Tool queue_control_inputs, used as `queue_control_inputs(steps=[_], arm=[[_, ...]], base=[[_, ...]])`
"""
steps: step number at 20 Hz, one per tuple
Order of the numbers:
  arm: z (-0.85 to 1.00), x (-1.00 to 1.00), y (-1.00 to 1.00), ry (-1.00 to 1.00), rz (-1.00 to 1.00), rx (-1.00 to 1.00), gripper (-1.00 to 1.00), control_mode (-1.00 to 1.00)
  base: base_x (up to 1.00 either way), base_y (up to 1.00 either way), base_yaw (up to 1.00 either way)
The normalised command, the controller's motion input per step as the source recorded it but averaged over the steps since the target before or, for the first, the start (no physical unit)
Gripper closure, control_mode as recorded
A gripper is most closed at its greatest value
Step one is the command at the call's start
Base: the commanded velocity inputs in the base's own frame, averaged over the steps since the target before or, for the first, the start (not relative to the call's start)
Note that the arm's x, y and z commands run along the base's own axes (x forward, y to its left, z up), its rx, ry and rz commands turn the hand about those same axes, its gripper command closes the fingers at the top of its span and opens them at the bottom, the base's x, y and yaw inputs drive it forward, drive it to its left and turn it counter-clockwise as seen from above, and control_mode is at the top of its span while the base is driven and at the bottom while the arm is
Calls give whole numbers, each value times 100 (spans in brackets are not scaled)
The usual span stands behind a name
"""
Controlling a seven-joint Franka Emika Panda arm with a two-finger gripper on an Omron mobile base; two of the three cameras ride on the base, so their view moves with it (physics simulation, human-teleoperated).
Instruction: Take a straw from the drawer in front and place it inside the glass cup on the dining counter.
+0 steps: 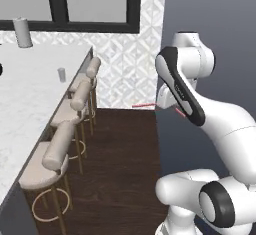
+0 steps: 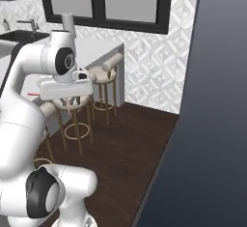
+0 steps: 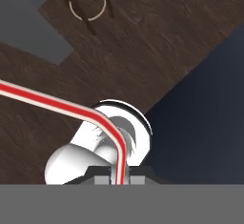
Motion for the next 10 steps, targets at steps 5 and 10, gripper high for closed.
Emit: queue_control_inputs(steps=[5,10], arm=[[0,0,0,0,0,0,100,100],[0,0,0,0,0,0,100,100]], base=[[100,-61,49],[100,-50,53]])
